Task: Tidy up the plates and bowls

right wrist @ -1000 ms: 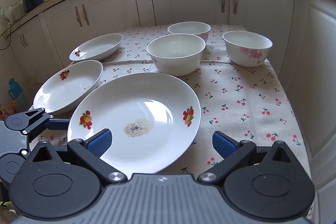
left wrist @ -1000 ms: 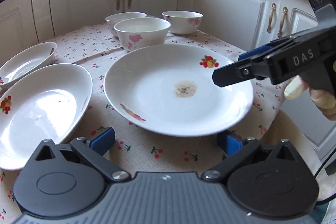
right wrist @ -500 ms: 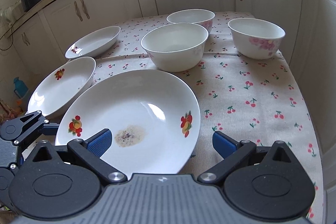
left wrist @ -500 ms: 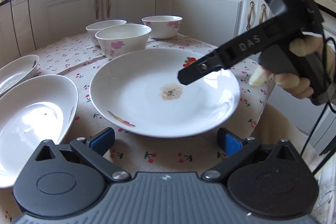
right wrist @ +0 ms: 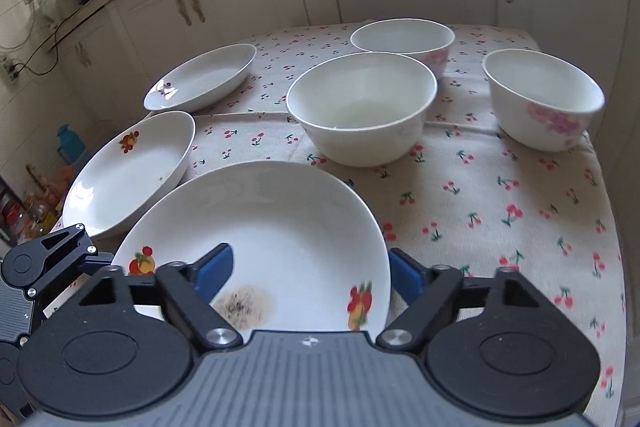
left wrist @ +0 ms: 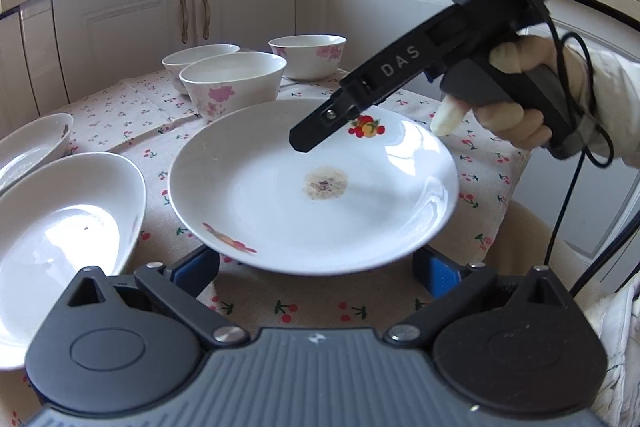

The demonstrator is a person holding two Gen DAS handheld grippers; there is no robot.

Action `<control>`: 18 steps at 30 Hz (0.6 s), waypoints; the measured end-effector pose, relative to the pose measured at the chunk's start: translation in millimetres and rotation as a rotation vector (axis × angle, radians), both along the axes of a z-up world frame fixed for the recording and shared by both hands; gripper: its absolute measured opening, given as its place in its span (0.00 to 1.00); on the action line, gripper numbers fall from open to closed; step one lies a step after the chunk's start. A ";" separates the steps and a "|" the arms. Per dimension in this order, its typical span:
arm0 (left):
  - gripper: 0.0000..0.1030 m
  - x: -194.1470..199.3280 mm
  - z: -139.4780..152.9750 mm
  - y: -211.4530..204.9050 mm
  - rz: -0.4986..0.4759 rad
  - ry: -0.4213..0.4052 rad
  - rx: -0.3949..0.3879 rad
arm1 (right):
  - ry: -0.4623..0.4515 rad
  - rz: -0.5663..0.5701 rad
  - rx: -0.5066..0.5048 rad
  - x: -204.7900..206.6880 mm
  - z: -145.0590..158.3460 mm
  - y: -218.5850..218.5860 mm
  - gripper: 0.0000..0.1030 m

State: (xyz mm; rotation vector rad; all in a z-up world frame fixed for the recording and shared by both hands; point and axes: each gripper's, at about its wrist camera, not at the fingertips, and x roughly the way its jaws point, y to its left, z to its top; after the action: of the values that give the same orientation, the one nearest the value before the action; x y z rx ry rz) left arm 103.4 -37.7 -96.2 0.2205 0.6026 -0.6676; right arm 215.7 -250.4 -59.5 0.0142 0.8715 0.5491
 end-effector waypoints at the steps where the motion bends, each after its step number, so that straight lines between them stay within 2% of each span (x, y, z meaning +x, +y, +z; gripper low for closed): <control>1: 0.99 0.8 0.4 0.7 0.004 -0.001 0.001 | 0.004 0.010 0.004 2.5 0.1 0.3 0.78; 7: 0.99 1.3 0.8 1.1 0.006 -0.006 0.010 | 0.048 0.036 0.032 19.3 -2.5 -2.6 0.67; 18: 0.99 0.5 2.3 1.2 -0.005 -0.011 0.017 | 0.086 0.057 0.063 29.3 -2.1 -9.6 0.60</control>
State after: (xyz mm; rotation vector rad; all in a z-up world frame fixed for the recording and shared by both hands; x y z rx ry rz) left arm 103.8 -36.6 -93.9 0.2412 0.5979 -0.6656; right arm 245.0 -260.0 -61.6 0.0706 0.9403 0.6324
